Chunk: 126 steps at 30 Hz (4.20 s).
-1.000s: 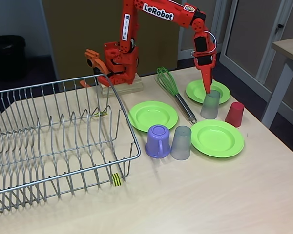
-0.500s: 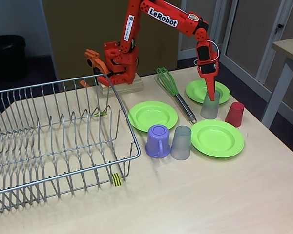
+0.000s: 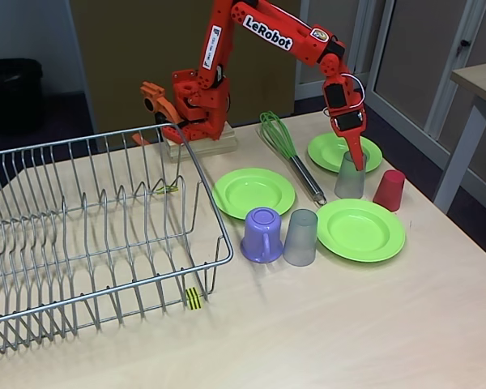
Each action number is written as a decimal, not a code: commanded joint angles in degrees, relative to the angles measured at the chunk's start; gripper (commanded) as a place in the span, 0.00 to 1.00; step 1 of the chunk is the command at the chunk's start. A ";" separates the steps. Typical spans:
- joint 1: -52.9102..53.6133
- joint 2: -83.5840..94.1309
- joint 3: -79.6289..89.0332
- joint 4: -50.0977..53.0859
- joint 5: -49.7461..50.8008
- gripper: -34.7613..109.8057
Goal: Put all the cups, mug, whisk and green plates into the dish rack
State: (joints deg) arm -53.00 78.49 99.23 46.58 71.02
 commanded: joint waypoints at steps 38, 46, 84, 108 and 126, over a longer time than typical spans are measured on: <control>58.80 18.63 -36.56 51.15 -74.97 0.24; 77.70 4.22 -38.94 43.77 -95.54 0.24; 88.59 -42.28 -76.03 49.57 -116.98 0.43; 85.25 -30.41 -77.52 55.99 -115.66 0.48; 40.08 0.09 -44.91 51.68 -66.71 0.43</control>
State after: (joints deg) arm -4.39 73.92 51.94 99.49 -6.24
